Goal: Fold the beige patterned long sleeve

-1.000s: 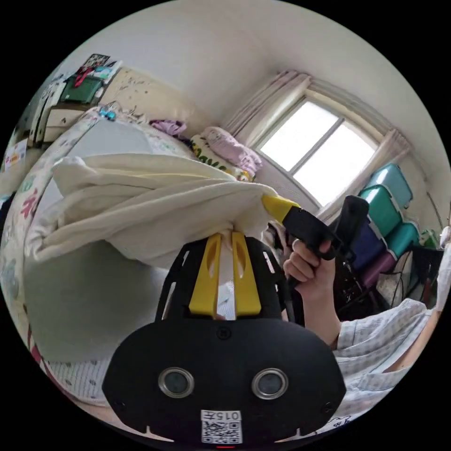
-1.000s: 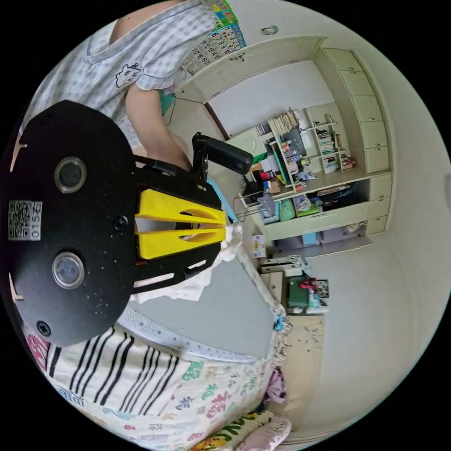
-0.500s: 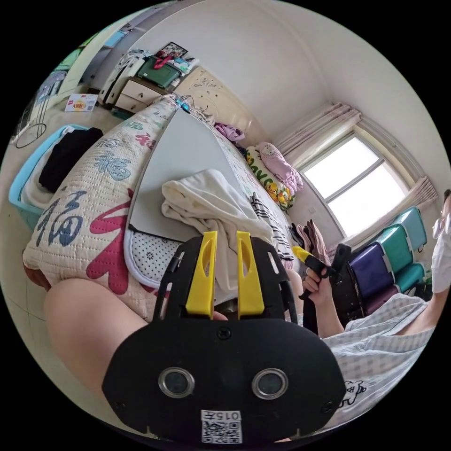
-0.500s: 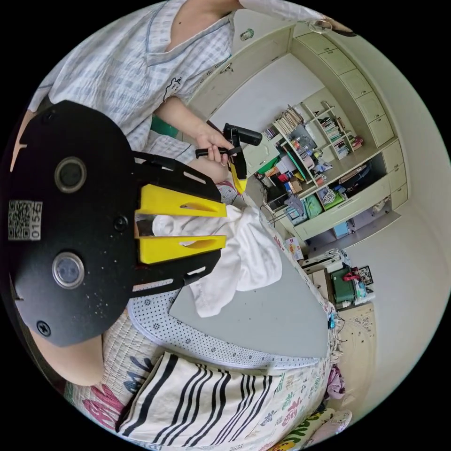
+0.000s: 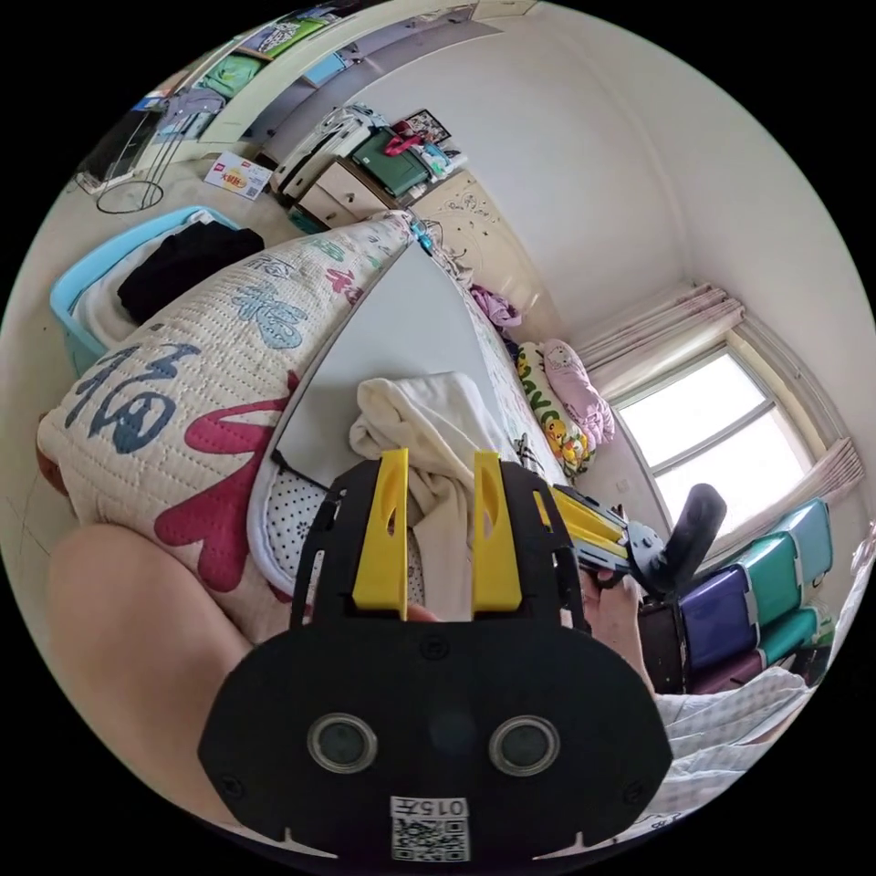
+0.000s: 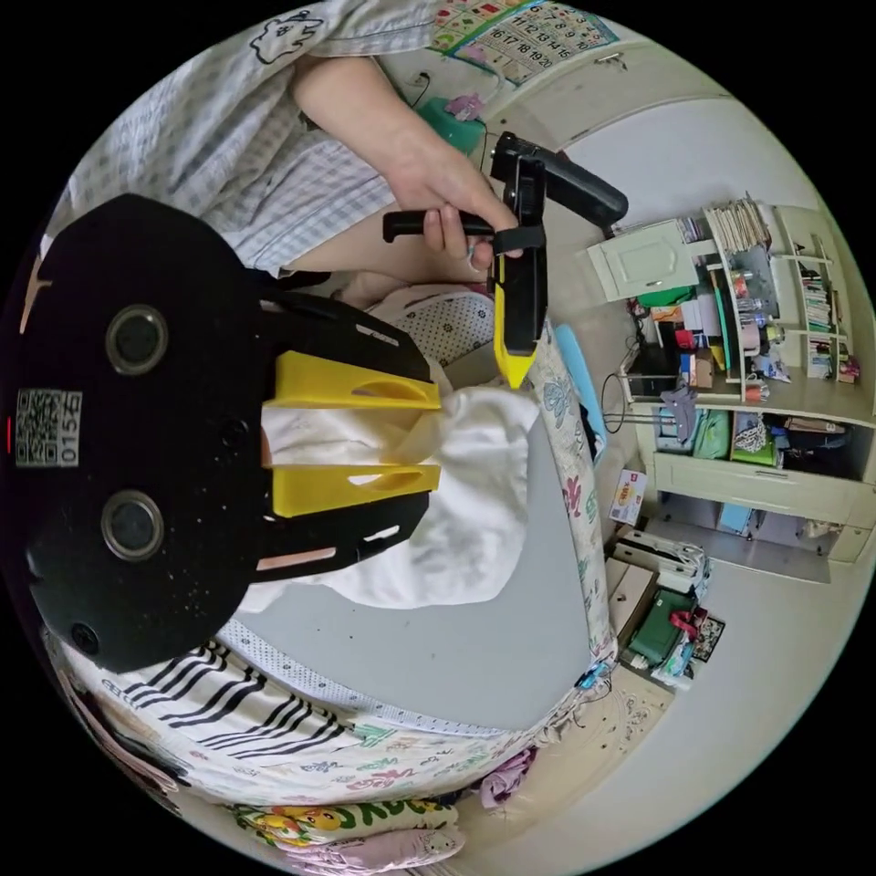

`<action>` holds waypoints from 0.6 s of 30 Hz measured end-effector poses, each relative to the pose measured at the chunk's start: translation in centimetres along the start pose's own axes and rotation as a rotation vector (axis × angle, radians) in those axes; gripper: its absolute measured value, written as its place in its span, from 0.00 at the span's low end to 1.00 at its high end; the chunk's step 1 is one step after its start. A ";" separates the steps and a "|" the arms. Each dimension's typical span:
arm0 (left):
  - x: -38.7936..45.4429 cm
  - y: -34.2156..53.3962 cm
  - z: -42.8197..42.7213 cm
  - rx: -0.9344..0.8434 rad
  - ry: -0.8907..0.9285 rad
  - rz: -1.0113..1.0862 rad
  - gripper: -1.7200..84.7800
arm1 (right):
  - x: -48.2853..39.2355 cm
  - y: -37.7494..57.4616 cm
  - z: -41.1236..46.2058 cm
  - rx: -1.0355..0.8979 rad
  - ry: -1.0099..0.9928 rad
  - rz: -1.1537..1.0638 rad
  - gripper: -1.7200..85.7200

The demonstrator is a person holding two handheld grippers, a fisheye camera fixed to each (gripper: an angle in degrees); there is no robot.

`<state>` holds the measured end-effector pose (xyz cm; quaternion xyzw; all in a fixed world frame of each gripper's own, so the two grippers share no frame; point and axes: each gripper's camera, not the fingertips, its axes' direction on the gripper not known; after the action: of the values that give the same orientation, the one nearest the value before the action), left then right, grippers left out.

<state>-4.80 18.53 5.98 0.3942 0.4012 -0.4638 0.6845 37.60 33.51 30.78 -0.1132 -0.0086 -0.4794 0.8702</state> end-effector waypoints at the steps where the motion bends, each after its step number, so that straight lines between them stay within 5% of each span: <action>1: 0.2 -0.1 -0.5 -0.001 -0.028 -0.005 0.14 | 0.2 -0.3 -0.2 0.014 -0.006 0.002 0.13; 5: 0.8 -1.1 -1.7 0.019 -0.089 -0.033 0.13 | 0.9 -4.4 -1.2 0.090 0.030 -0.027 0.12; 18: 6.7 -4.0 -2.0 -0.052 -0.179 0.087 0.10 | 3.7 -21.4 14.9 -0.297 -0.084 -0.037 0.14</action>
<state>-7.29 17.18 -1.53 0.3503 0.3327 -0.4563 0.7473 23.11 22.51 49.78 -0.2607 0.0238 -0.4862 0.8337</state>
